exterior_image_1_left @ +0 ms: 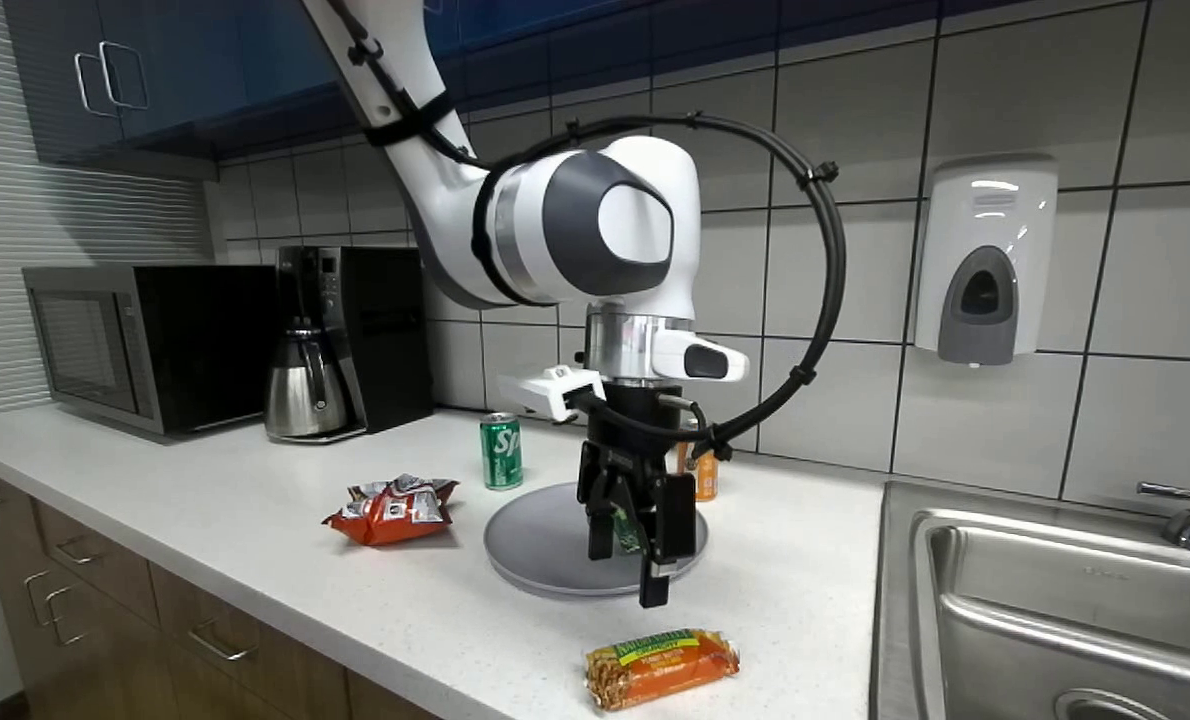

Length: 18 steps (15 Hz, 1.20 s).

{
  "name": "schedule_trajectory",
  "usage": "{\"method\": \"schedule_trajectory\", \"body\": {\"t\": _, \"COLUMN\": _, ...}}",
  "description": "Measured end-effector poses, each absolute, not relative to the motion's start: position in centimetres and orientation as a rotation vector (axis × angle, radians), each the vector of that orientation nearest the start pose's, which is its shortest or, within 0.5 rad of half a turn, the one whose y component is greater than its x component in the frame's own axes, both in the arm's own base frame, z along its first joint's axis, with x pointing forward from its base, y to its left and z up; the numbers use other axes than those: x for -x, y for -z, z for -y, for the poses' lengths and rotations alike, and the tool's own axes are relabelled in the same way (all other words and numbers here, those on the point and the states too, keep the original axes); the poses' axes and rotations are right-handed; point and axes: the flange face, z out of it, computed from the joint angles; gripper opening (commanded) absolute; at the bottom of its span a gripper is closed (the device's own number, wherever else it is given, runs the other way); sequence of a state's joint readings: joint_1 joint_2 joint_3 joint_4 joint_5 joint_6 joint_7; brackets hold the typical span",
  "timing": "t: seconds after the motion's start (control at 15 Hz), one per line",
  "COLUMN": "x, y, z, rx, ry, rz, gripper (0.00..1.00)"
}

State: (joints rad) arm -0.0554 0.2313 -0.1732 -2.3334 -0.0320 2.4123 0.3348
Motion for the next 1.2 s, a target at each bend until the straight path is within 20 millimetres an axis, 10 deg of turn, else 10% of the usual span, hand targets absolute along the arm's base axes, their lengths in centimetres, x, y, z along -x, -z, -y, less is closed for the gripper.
{"method": "schedule_trajectory", "body": {"t": 1.2, "x": -45.1, "y": -21.1, "z": 15.3, "rx": 3.003, "ry": -0.167, "rz": -1.039, "gripper": 1.0}}
